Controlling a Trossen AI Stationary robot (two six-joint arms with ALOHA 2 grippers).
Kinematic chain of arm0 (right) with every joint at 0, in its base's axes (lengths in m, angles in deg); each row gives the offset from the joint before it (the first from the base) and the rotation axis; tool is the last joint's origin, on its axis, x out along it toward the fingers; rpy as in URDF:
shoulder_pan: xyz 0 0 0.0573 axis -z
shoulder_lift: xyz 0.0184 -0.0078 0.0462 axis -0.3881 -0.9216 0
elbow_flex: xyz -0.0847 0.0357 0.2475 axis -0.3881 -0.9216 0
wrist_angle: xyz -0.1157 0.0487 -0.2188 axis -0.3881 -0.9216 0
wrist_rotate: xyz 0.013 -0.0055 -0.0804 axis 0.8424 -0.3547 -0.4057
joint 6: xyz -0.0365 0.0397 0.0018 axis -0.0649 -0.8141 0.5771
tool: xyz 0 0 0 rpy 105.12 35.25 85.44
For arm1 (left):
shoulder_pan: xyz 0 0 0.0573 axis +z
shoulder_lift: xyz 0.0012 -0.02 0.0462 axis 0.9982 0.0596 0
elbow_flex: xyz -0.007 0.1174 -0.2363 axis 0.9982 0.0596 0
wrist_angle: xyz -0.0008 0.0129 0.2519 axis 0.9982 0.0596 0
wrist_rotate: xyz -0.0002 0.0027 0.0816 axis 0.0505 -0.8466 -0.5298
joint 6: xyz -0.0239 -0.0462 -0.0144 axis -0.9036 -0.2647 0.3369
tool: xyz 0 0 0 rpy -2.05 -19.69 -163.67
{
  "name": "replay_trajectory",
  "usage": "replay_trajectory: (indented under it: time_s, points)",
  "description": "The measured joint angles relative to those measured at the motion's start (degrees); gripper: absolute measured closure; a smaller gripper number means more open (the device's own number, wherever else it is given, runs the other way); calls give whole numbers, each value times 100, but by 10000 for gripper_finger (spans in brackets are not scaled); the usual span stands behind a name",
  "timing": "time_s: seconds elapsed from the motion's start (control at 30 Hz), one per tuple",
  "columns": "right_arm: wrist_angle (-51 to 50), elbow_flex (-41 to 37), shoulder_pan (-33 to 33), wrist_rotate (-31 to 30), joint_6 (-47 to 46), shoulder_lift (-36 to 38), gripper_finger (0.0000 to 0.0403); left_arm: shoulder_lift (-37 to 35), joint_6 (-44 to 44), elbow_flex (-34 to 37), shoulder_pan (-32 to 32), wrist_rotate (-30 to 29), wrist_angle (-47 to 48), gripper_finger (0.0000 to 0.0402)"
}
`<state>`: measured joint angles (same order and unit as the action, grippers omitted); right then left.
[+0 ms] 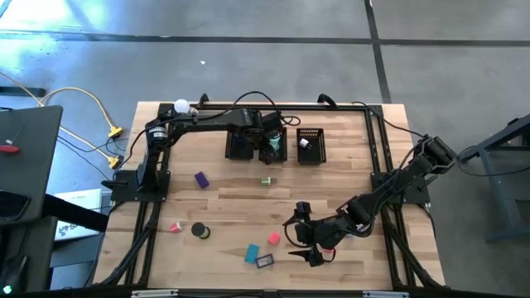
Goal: Pick & Place Office items
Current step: Put the pink hourglass into the middle black bin
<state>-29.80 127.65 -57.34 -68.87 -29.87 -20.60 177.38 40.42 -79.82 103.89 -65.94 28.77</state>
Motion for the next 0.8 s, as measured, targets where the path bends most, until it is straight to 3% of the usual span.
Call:
replay_trajectory:
  time_s: [0.37,0.8]
  points:
    - [2,0,0,0,0,0,16,-3,68,-2,-78,-40,-98,161]
    - [0,0,0,2,-2,0,16,-6,392,-2,-117,-54,-137,155]
